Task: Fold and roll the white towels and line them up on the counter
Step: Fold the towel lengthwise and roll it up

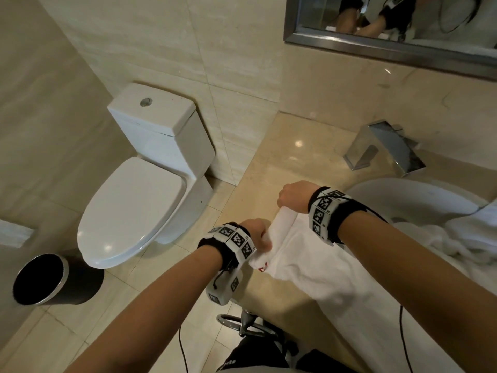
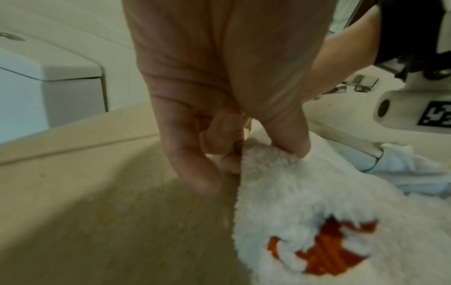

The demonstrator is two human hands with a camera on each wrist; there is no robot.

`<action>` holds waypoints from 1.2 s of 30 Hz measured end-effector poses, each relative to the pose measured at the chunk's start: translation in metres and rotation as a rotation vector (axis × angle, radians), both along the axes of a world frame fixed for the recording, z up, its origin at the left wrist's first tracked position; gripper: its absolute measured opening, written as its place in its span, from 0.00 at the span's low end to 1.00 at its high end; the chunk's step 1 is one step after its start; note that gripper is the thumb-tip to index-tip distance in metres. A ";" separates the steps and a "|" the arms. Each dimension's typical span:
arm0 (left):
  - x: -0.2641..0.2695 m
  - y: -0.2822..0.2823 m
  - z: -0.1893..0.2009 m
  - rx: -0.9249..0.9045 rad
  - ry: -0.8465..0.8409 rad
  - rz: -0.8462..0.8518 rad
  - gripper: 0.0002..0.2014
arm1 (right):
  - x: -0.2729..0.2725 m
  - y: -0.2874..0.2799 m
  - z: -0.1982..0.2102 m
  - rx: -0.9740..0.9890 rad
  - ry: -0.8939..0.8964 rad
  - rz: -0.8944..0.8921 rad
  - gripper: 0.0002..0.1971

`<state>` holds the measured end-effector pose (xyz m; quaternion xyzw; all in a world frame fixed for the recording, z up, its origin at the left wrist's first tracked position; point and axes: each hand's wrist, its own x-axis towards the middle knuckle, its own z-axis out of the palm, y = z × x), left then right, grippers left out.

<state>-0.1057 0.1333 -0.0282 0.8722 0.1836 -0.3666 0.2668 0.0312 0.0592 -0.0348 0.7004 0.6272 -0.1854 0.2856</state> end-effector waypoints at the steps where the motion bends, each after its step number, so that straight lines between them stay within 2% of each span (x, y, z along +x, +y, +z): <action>1: 0.000 -0.002 0.002 0.000 -0.015 -0.010 0.17 | 0.001 0.000 0.001 0.004 -0.003 0.002 0.17; 6: -0.003 -0.002 0.005 0.126 -0.072 -0.071 0.19 | 0.000 -0.007 0.000 0.082 -0.007 -0.021 0.16; 10: 0.003 -0.007 0.004 0.169 -0.063 -0.110 0.16 | -0.003 -0.015 -0.004 0.168 0.002 -0.029 0.17; 13: 0.011 -0.007 0.003 0.214 -0.066 -0.169 0.18 | -0.004 -0.021 -0.005 0.198 -0.024 -0.017 0.18; 16: 0.018 -0.004 -0.003 0.247 -0.086 -0.151 0.21 | -0.002 -0.027 -0.007 0.214 -0.044 -0.030 0.19; 22: 0.014 -0.010 -0.014 0.254 -0.108 -0.076 0.21 | -0.003 -0.028 -0.004 0.232 -0.034 -0.059 0.18; 25: 0.011 -0.016 -0.015 0.249 -0.079 -0.017 0.27 | -0.006 -0.030 -0.002 0.212 -0.014 -0.157 0.19; 27: 0.009 -0.021 -0.015 0.246 -0.061 -0.044 0.29 | -0.005 -0.033 -0.001 0.206 0.024 -0.196 0.18; 32: -0.002 -0.030 -0.012 0.245 -0.115 -0.202 0.25 | -0.001 -0.046 0.002 0.151 0.137 -0.251 0.15; 36: -0.010 -0.032 -0.011 0.230 -0.197 -0.236 0.19 | 0.001 -0.052 0.005 0.109 0.146 -0.271 0.16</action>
